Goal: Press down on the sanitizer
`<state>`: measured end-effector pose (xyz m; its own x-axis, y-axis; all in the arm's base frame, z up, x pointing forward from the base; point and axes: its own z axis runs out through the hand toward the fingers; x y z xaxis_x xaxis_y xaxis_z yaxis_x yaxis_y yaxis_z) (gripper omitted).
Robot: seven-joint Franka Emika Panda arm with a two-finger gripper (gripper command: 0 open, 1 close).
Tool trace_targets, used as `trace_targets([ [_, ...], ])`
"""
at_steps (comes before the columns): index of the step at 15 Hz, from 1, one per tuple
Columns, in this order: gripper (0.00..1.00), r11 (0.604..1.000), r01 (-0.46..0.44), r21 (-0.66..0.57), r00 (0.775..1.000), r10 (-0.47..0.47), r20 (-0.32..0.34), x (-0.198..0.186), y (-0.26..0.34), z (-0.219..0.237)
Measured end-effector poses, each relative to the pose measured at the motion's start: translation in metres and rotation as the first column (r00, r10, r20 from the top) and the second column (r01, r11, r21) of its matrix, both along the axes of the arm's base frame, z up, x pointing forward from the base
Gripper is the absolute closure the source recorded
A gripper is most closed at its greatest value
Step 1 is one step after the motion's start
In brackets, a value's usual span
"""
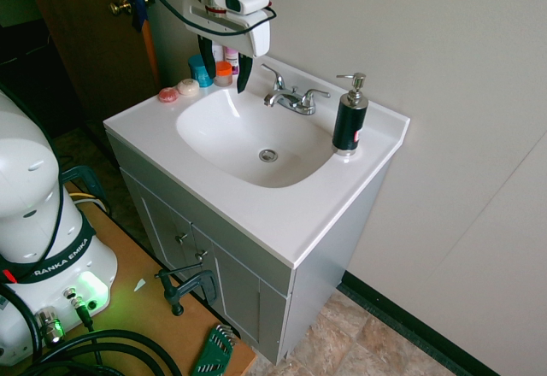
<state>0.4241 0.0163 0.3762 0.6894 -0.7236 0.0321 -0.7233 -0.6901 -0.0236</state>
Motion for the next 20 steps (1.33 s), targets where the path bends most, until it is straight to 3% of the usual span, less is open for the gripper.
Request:
trace_targets([
  [4, 0.00, 1.000, 0.010, 0.010, 1.000, -0.011, 0.016, 0.005, -0.001, 0.008],
  [6, 0.00, 0.999, 0.043, 0.020, 0.996, -0.044, 0.073, 0.027, -0.016, 0.047],
  [7, 1.00, 0.997, 0.067, 0.026, 0.993, -0.070, 0.100, 0.039, -0.029, 0.071],
  [11, 1.00, 0.983, 0.177, 0.046, 0.972, -0.182, 0.147, 0.090, -0.094, 0.125],
  [15, 1.00, 0.966, 0.252, 0.053, 0.958, -0.257, 0.130, 0.123, -0.140, 0.116],
  [20, 1.00, 0.950, 0.303, 0.074, 0.944, -0.310, 0.115, 0.132, -0.162, 0.111],
])
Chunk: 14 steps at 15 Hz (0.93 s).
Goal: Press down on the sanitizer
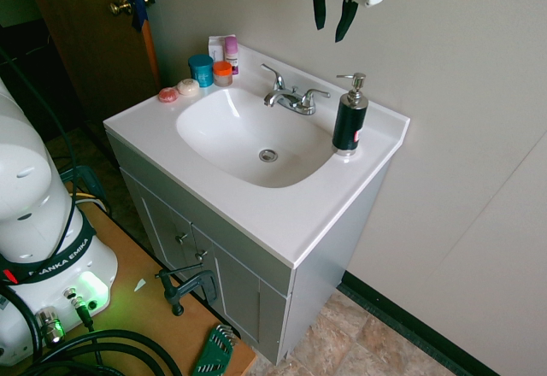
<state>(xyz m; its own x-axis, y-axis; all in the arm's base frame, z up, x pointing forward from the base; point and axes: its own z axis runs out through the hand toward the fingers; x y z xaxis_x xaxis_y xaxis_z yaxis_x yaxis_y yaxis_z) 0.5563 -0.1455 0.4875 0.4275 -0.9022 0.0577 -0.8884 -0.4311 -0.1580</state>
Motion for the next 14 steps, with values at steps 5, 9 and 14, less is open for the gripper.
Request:
trace_targets([
  [5, 1.00, 0.998, 0.068, 0.004, 0.997, -0.068, -0.025, -0.006, -0.038, -0.015],
  [9, 1.00, 0.994, 0.105, 0.008, 0.994, -0.105, -0.037, -0.013, -0.066, -0.023],
  [14, 1.00, 0.994, 0.110, 0.011, 0.992, -0.109, -0.056, -0.012, -0.071, -0.036],
])
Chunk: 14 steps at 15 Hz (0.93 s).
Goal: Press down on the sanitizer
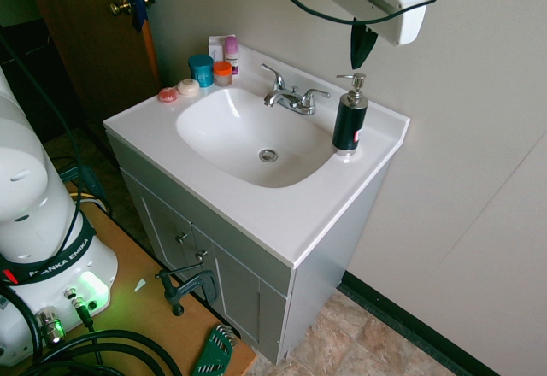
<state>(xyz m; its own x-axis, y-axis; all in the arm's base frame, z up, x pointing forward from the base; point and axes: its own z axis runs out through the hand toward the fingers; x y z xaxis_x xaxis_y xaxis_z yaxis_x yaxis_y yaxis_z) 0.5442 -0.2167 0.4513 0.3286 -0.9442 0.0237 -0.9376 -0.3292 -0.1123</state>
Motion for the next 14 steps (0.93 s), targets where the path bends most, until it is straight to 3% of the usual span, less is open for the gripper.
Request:
trace_targets([
  [14, 1.00, 1.000, 0.006, 0.007, 1.000, -0.006, -0.026, 0.007, -0.008, -0.027],
])
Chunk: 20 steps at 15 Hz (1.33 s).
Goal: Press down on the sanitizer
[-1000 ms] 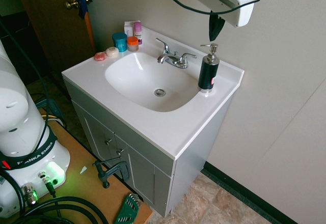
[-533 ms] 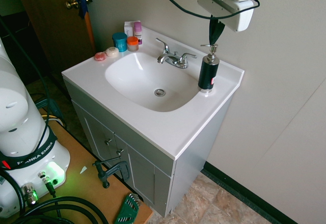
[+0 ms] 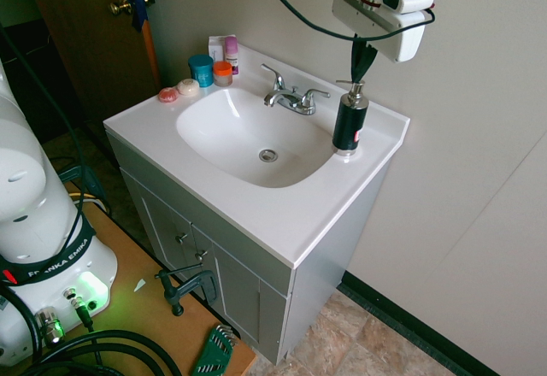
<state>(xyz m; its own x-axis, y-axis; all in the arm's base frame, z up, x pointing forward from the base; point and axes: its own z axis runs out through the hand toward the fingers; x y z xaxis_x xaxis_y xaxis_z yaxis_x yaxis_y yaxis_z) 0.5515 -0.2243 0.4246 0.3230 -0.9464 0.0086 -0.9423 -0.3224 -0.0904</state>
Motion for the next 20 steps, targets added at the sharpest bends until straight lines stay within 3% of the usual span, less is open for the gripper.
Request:
trace_targets([
  [7, 1.00, 1.000, -0.001, -0.003, 1.000, 0.001, 0.008, 0.001, 0.000, 0.002],
  [8, 0.00, 1.000, -0.002, -0.004, 1.000, 0.002, 0.016, 0.001, 0.001, 0.006],
  [14, 0.00, 0.991, -0.132, -0.012, 0.989, 0.132, 0.069, -0.011, 0.073, 0.046],
  [20, 0.00, 0.972, -0.230, -0.039, 0.973, 0.230, -0.011, -0.036, 0.111, 0.016],
])
